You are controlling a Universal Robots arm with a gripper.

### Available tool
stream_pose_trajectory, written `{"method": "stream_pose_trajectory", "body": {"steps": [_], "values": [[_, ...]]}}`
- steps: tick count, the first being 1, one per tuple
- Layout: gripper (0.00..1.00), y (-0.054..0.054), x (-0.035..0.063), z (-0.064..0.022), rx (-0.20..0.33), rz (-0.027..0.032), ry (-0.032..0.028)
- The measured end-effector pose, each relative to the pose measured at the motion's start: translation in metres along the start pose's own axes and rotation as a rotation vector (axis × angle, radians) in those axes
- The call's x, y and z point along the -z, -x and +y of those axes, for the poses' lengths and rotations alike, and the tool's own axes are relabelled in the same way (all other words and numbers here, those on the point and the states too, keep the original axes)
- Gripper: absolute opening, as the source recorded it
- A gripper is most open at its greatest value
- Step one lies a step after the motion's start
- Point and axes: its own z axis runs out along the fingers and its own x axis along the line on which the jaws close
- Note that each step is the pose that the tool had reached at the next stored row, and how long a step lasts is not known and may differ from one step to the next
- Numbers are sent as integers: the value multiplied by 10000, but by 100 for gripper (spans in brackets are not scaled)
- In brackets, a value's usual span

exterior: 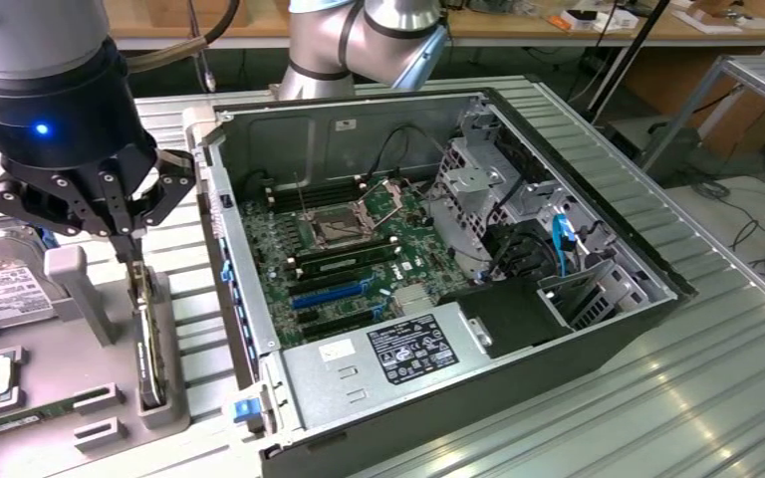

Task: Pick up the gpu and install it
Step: 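Pick up the gpu and move the gpu toward the slot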

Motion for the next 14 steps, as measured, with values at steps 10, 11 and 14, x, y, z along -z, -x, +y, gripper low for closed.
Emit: {"method": "stream_pose_trajectory", "body": {"steps": [10,11,14], "values": [[11,3,-111,-95,3,-60,5],[11,2,-126,-105,2,-67,4],[11,0,-170,-126,4,-97,7]]}}
